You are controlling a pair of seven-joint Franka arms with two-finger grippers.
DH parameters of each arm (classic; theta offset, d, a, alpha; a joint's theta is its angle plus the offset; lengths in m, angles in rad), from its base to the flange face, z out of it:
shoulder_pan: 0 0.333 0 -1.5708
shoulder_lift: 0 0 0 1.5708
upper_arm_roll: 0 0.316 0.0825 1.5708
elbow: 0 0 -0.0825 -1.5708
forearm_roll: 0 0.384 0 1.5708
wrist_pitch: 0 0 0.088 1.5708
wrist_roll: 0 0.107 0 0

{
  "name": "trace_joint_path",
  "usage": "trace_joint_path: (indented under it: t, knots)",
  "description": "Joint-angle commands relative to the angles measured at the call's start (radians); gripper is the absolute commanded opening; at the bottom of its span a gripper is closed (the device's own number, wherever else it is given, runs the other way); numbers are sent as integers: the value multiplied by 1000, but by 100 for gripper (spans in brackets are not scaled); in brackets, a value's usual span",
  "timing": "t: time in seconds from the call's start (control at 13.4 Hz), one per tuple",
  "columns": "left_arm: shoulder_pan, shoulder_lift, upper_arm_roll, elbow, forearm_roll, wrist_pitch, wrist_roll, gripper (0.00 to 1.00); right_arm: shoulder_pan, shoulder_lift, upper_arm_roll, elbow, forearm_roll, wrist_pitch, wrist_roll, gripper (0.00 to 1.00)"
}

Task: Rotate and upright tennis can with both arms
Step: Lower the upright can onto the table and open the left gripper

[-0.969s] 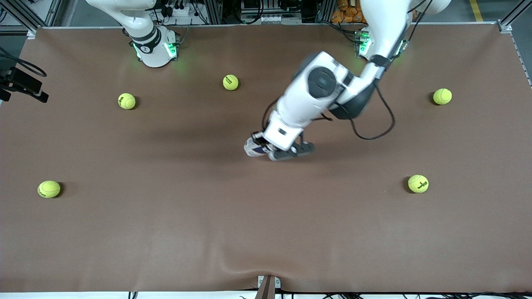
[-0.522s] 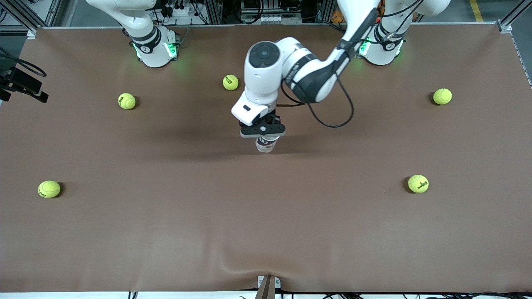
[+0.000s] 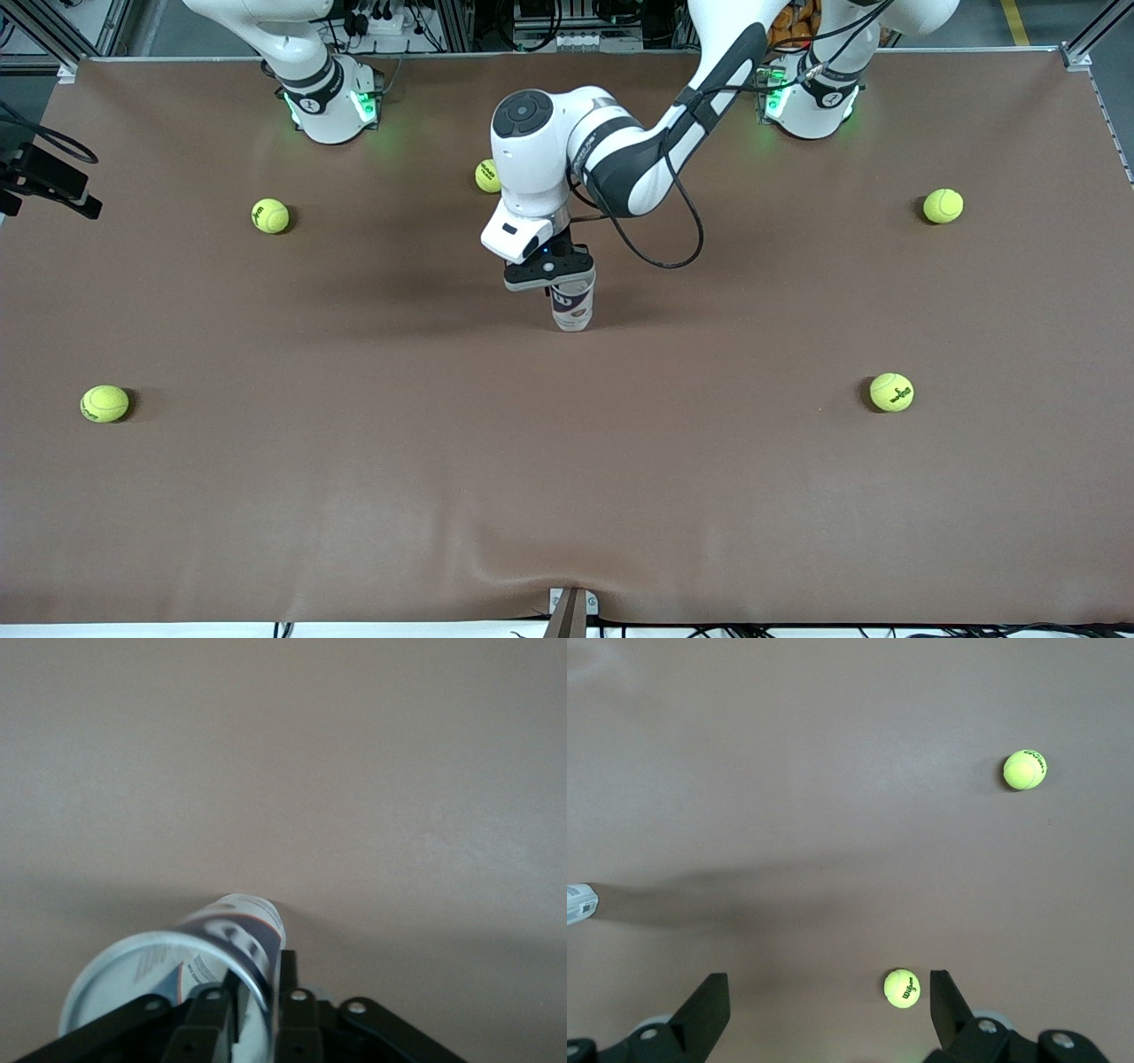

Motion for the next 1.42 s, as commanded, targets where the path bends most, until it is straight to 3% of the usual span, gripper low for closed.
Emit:
trace_joint_path:
  t: [0.0, 0.3, 0.6, 1.04, 1.34]
  knots:
    - [-13, -11, 12, 8, 22, -16, -26, 100, 1, -5, -2, 10, 11, -10, 10, 100]
    - [2, -91, 12, 8, 10, -40, -15, 100, 1, -5, -2, 10, 9, -10, 10, 100]
    - [8, -244, 11, 8, -13, -253, -20, 100, 1, -5, -2, 10, 11, -12, 8, 100]
    - [223, -412, 8, 4, -143, -336, 11, 100, 2, -5, -2, 9, 9, -12, 8, 100]
    - [374, -493, 9, -2, -157, -523, 409, 100, -1, -7, -4, 9, 9, -12, 7, 100]
